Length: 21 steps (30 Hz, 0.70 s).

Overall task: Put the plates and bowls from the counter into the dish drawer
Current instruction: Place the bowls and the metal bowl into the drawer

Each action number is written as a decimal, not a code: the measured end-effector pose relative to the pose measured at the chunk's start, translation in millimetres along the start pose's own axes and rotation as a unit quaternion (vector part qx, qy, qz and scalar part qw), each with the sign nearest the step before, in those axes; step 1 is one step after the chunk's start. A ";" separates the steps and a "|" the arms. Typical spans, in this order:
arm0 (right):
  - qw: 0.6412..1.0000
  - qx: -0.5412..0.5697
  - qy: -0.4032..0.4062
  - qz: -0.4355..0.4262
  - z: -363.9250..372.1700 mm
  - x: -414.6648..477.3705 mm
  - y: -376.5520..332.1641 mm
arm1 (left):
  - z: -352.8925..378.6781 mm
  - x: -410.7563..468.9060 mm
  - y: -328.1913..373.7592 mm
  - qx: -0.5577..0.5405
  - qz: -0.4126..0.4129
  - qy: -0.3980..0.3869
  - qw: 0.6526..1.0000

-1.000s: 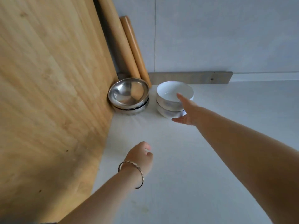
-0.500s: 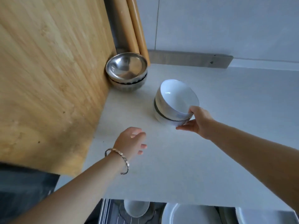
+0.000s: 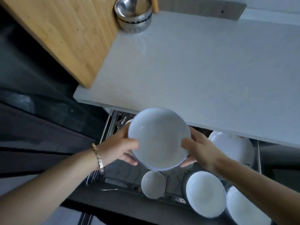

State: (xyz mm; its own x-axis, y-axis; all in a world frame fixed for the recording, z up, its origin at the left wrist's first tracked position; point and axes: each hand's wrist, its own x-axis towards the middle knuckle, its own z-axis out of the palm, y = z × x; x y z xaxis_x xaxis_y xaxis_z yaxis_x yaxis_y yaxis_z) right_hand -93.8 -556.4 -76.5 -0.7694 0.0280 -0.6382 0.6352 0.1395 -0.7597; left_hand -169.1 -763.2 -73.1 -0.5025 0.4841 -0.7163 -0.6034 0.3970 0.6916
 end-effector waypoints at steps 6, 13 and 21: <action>0.992 -0.083 -0.076 0.056 62.3 10.6 53.0 | -9.3 -0.2 -99.5 -0.111 -0.094 0.139 0.980; 0.978 -0.149 -0.043 0.140 129.4 98.4 94.8 | -51.0 60.6 -164.0 -0.001 -0.139 0.217 0.966; 0.942 -0.270 -0.017 0.198 151.9 182.4 130.3 | -80.4 140.0 -215.6 0.014 -0.184 0.180 0.966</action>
State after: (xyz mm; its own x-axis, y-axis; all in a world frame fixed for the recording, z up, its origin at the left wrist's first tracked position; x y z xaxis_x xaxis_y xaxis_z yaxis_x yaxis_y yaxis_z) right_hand -141.1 -683.5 -310.8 -0.4707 0.1538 -0.8688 0.7386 0.6073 -0.2926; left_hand -159.2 -843.8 -329.9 -0.4429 0.0046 -0.8966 -0.7685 0.5132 0.3822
